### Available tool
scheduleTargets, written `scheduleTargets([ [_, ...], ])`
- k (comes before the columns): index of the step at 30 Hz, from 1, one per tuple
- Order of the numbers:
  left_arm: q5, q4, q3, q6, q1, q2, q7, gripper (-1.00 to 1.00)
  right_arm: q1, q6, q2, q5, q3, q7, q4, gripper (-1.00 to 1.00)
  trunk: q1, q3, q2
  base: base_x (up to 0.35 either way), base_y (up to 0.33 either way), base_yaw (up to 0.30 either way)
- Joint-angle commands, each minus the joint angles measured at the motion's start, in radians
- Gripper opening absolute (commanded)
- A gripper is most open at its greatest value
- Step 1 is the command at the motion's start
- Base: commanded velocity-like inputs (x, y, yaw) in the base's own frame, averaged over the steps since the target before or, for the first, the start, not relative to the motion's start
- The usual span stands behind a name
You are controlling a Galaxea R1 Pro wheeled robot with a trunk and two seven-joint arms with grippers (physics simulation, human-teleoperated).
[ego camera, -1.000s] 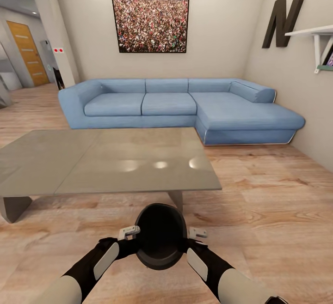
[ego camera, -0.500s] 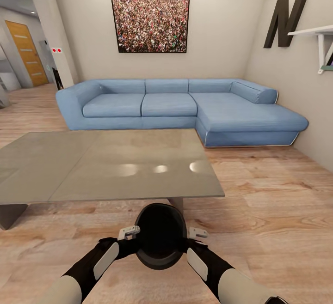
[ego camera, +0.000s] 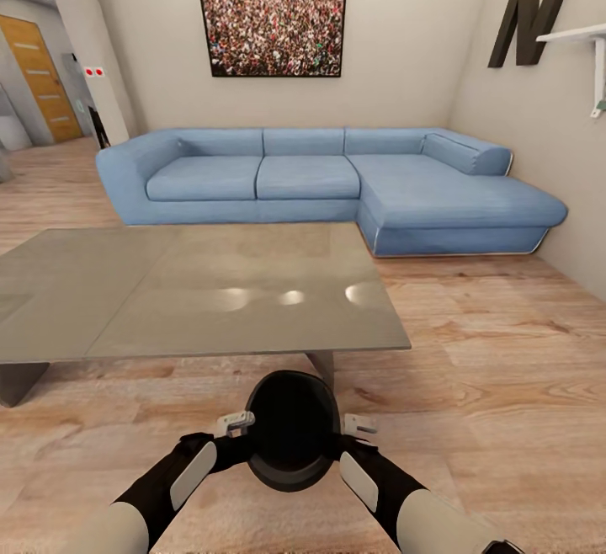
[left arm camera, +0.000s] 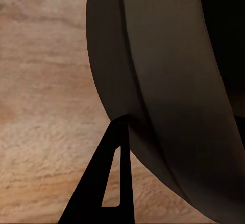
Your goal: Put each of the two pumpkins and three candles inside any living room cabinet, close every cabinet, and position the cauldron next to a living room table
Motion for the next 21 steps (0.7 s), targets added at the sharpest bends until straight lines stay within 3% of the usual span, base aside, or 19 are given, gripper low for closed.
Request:
scheduleTargets([
  [1, 0.046, -0.003, -0.012, -0.002, -0.001, 0.001, 0.005, -1.0, -0.001, 0.004, -0.001, -0.006, 0.018, 0.037, -0.058, -1.0, 0.0, -0.001, -0.001, 0.0, 0.0, 0.0],
  [10, 0.046, -0.003, -0.012, -0.002, -0.001, 0.001, 0.005, -1.0, -0.001, 0.005, -0.001, -0.006, 0.018, 0.037, -0.058, -1.0, 0.003, -0.028, -0.002, 0.0, 0.0, 0.0],
  [21, 0.046, -0.003, -0.012, -0.002, -0.001, 0.001, 0.004, -1.0, -0.001, 0.005, -0.001, -0.006, 0.019, 0.037, -0.058, -1.0, 0.004, -0.036, -0.003, 0.0, 0.0, 0.0],
])
